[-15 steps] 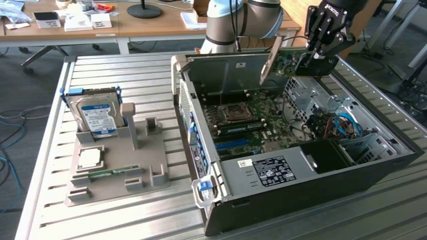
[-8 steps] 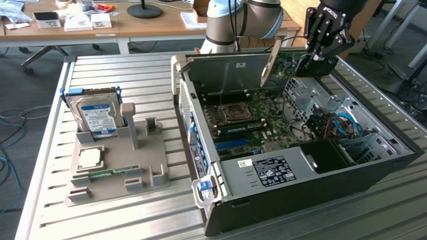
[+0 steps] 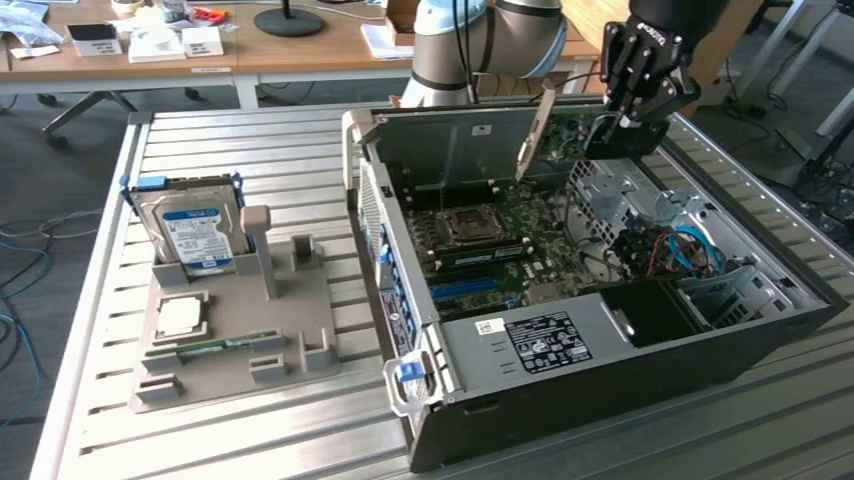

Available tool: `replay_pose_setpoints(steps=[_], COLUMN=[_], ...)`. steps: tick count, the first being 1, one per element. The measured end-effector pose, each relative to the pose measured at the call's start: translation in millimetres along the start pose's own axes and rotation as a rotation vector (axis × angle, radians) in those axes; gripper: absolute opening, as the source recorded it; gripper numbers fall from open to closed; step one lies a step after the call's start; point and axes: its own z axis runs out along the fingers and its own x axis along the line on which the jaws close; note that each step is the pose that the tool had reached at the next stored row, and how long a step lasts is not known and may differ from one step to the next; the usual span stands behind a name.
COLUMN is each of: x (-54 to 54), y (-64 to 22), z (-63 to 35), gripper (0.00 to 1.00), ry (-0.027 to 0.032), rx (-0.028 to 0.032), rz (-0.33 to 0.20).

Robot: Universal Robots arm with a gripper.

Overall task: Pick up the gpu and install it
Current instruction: 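Insert the gpu into the slot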

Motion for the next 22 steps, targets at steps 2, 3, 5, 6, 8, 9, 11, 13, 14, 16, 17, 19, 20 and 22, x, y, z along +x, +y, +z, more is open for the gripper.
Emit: replay_pose_setpoints(steps=[2,3,5,6,8,9,11,13,14,16,17,19,20,22], x=[0.6,0.9,1.2,1.2,1.2,1.2,1.2,1.3,1.4,1.8,2.0,2.4,2.4,2.4], y=[4.9,7.0,9.5,9.5,9.6,9.5,9.5,10.3,11.6,15.3,17.4,21.5,22.2,22.2], z=[1.2,1.6,2.1,2.1,2.2,2.2,2.2,2.3,2.5,2.7,2.8,2.9,2.8,2.9], gripper=[0.27,0.27,0.27,0.27,0.27,0.27,0.27,0.27,0.27,0.27,0.27,0.27,0.27,0.27], ry=[-0.0001,-0.0002,-0.0002,-0.0001,-0.0001,-0.0001,-0.0002,-0.0003,-0.0004,-0.0003,-0.0003,-0.0001,0.0000,-0.0001], rx=[-0.0002,-0.0001,-0.0003,-0.0003,-0.0004,-0.0004,-0.0004,-0.0003,-0.0003,-0.0003,-0.0003,-0.0003,-0.0003,-0.0003], rz=[-0.002,-0.003,-0.005,-0.005,-0.005,-0.005,-0.005,-0.005,-0.005,-0.005,-0.005,-0.005,-0.005,-0.005])
